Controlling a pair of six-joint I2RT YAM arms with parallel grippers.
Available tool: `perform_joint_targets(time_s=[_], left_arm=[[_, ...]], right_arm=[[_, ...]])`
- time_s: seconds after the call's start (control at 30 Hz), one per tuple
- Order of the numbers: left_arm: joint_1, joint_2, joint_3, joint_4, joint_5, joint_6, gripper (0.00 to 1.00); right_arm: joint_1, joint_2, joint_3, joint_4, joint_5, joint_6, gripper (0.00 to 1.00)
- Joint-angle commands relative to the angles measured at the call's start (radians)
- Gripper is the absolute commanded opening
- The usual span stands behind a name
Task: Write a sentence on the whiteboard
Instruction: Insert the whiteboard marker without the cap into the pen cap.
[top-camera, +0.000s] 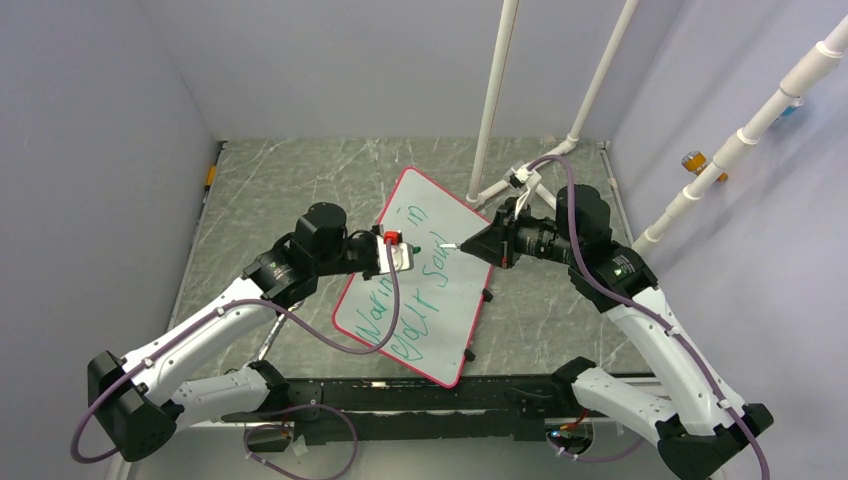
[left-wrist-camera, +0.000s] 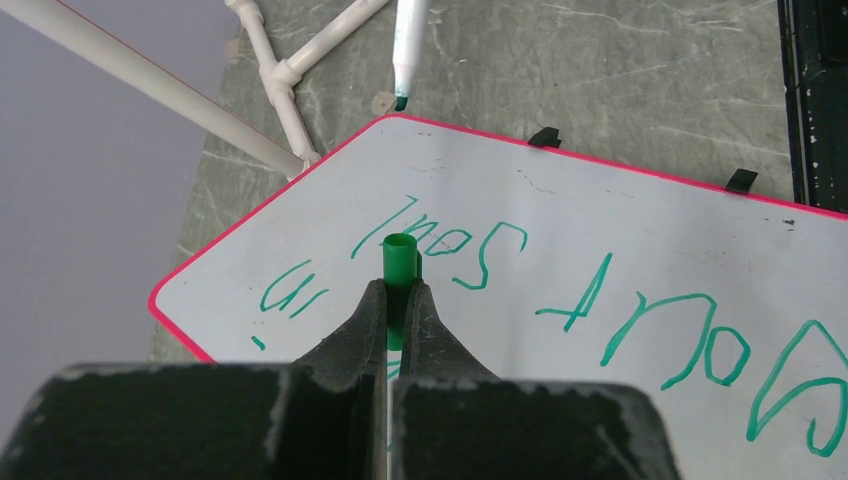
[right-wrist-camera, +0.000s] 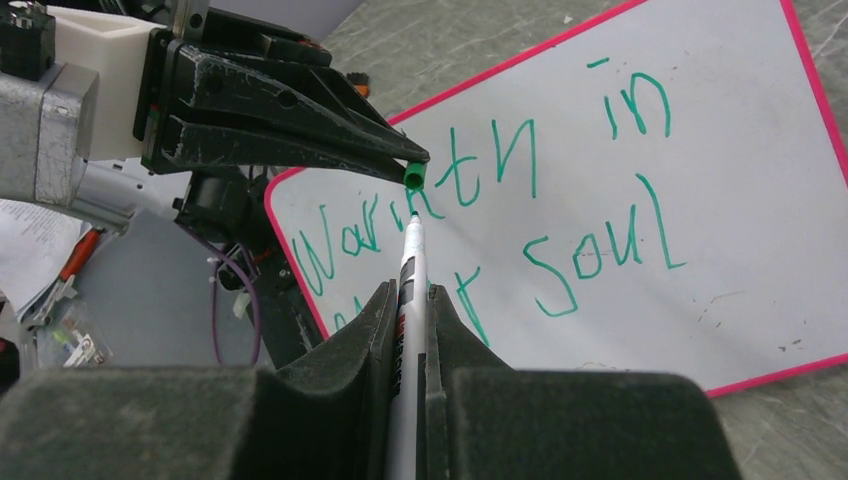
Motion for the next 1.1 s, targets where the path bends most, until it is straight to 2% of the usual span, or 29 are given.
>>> perform_joint_targets(time_s=[0.0,1.07], left_arm=[[-0.005,-0.025,-0.004,0.04,0.054,0.027,0.0],[-0.007,-0.019,0.001,0.043,0.103,0.005,0.0]], right_arm=[[-0.001,0.003,0.027,0.071,-0.04,0.015,0.0],[0.002,0.043,-0.02,0.147,-0.094,0.058,0.0]])
